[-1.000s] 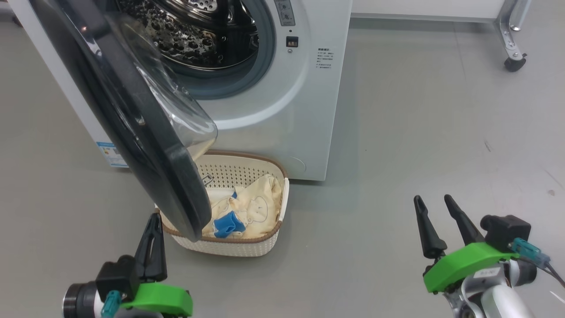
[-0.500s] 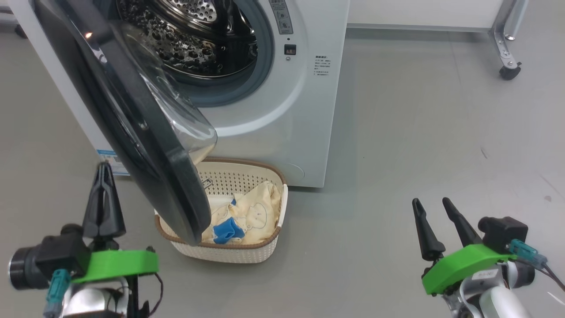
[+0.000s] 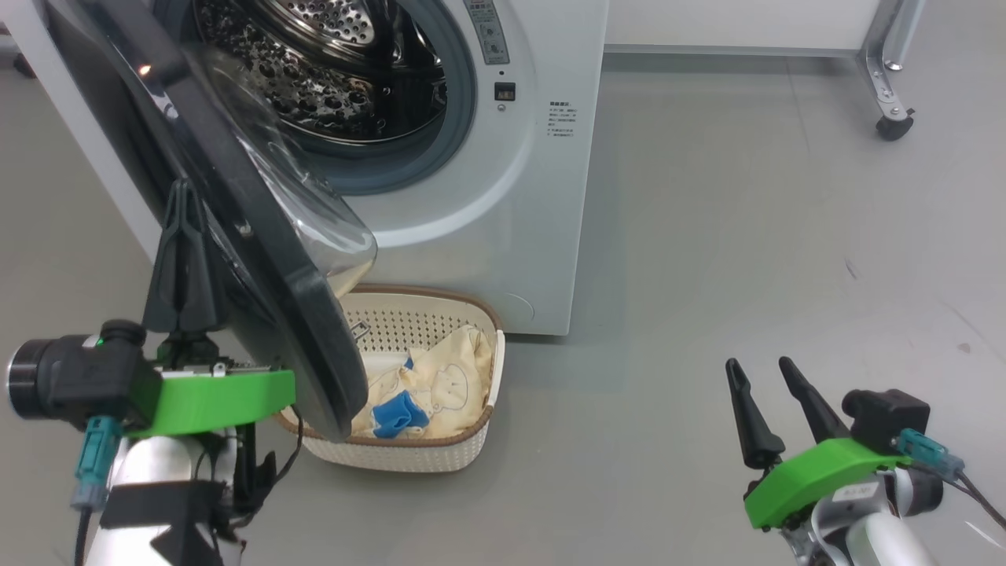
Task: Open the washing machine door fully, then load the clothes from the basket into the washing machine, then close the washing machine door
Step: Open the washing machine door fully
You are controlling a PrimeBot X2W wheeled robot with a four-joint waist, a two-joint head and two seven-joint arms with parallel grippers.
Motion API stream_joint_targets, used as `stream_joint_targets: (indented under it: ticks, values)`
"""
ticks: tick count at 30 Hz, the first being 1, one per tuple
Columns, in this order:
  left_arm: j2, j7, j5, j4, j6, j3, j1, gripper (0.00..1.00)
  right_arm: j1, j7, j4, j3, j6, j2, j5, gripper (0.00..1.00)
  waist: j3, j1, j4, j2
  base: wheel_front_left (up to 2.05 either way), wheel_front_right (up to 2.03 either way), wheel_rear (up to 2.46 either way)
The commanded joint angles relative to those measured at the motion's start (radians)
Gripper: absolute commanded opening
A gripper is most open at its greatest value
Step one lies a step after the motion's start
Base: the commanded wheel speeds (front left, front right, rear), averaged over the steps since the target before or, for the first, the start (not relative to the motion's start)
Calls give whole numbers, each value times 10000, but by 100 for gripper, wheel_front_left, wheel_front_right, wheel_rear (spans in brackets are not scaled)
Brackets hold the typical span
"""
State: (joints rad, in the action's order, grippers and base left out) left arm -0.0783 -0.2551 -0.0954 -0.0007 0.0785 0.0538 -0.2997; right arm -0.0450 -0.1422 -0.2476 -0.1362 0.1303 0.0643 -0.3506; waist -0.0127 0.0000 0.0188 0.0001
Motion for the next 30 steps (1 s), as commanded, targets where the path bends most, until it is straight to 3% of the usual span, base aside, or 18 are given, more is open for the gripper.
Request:
stream_joint_targets:
  ticks: [1, 19, 30]
  values:
    - [-188, -67, 101, -352, 35, -200, -558, 0, -465, -159, 289, -216, 4, 34, -31, 100, 13, 0, -30, -1, 0, 0, 0]
    - [-4, 410, -1, 511, 266, 1269, -1186, 0, -653, -400, 70, -221, 4, -48, -83, 100, 308, 0, -350, -1, 0, 0, 0]
    - [122, 473, -344, 1833, 345, 2045, -1126, 0, -856, -511, -62, -175, 4, -78, -6, 100, 445, 0, -456, -1, 0, 0, 0]
